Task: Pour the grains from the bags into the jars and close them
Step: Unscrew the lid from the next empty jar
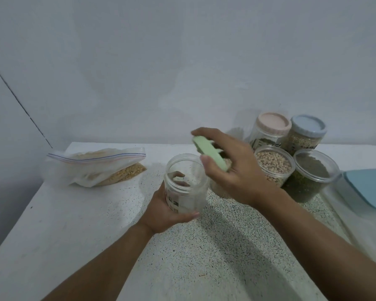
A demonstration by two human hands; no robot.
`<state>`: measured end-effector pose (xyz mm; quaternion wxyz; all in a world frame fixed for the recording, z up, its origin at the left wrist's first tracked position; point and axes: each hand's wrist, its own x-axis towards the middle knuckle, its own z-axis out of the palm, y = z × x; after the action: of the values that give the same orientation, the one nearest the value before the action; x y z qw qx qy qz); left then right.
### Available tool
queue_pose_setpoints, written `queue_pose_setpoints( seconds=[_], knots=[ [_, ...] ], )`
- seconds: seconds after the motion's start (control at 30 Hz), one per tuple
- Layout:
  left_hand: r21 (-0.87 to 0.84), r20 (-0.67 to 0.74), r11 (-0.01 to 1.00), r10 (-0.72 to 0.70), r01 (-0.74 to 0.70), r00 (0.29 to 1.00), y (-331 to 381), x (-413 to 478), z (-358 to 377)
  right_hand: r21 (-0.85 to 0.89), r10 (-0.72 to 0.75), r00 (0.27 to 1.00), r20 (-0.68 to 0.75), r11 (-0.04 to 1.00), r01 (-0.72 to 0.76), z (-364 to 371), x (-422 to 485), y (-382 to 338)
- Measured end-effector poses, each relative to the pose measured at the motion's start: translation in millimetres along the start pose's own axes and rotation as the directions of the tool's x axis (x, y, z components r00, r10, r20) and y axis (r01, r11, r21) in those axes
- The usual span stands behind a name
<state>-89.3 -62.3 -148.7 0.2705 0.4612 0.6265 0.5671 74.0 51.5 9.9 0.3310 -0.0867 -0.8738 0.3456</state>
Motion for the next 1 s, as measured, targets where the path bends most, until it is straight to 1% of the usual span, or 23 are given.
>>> queue_pose_setpoints(
  seconds=[0.07,0.13,0.23,0.27,0.33,0.4,0.47,0.5,0.57,0.63,0.7,0.83,0.9,1.0],
  knots=[
    [0.021,0.004,1.000,0.014,-0.014,1.000,5.4,-1.9,-0.3,0.027,0.125,0.991,-0.036,0.992,-0.124,-5.8,-18.6,9.3],
    [0.032,0.019,0.999,0.022,-0.023,1.000,10.5,-3.5,0.5,0.029,0.217,0.973,-0.077,0.976,-0.215,-12.4,-36.3,18.0],
    [0.042,0.056,0.999,-0.006,0.004,0.998,13.9,-7.8,2.7,0.010,0.380,0.913,-0.151,0.924,-0.383,-21.5,-58.4,28.6],
    [0.048,0.072,0.999,-0.019,0.015,0.997,14.9,-9.1,3.4,0.008,0.423,0.894,-0.146,0.904,-0.427,-22.0,-64.7,33.1],
    [0.056,0.097,0.998,-0.039,0.034,0.994,16.2,-11.4,6.4,0.021,0.464,0.874,-0.144,0.884,-0.467,-21.8,-77.0,40.9],
    [0.061,0.109,0.997,-0.062,0.055,0.992,16.6,-12.4,9.7,0.051,0.468,0.863,-0.190,0.883,-0.467,-21.3,-86.2,44.0],
    [0.069,0.135,0.995,-0.081,0.072,0.988,18.0,-14.4,15.2,0.040,0.452,0.866,-0.214,0.890,-0.454,-22.7,-92.0,49.3],
    [0.076,0.147,0.994,-0.095,0.085,0.985,19.2,-16.7,19.1,0.026,0.458,0.867,-0.196,0.886,-0.462,-23.5,-94.1,53.9],
    [0.091,0.152,0.990,-0.119,0.106,0.981,20.8,-20.6,28.4,0.001,0.518,0.847,-0.119,0.853,-0.522,-24.9,-98.8,69.0],
    [0.106,0.122,0.987,-0.132,0.119,0.984,22.6,-22.7,36.8,-0.104,0.558,0.830,-0.027,0.824,-0.557,-24.5,-104.9,86.9],
    [0.119,0.109,0.986,-0.134,0.121,0.985,27.3,-22.3,44.5,-0.230,0.537,0.844,0.020,0.824,-0.518,-23.7,-111.1,100.1],
    [0.117,0.106,0.981,-0.168,0.155,0.980,33.5,-20.9,63.9,-0.353,0.399,0.915,0.063,0.866,-0.354,-21.2,-118.4,112.4],
    [0.120,0.102,0.981,-0.163,0.151,0.981,38.0,-22.0,77.1,-0.363,0.374,0.922,0.098,0.876,-0.317,-25.1,-120.9,119.7],
    [0.141,0.105,0.982,-0.143,0.127,0.984,46.3,-25.9,94.9,-0.360,0.389,0.911,0.136,0.876,-0.320,-37.8,-127.6,132.4]
  ],
)
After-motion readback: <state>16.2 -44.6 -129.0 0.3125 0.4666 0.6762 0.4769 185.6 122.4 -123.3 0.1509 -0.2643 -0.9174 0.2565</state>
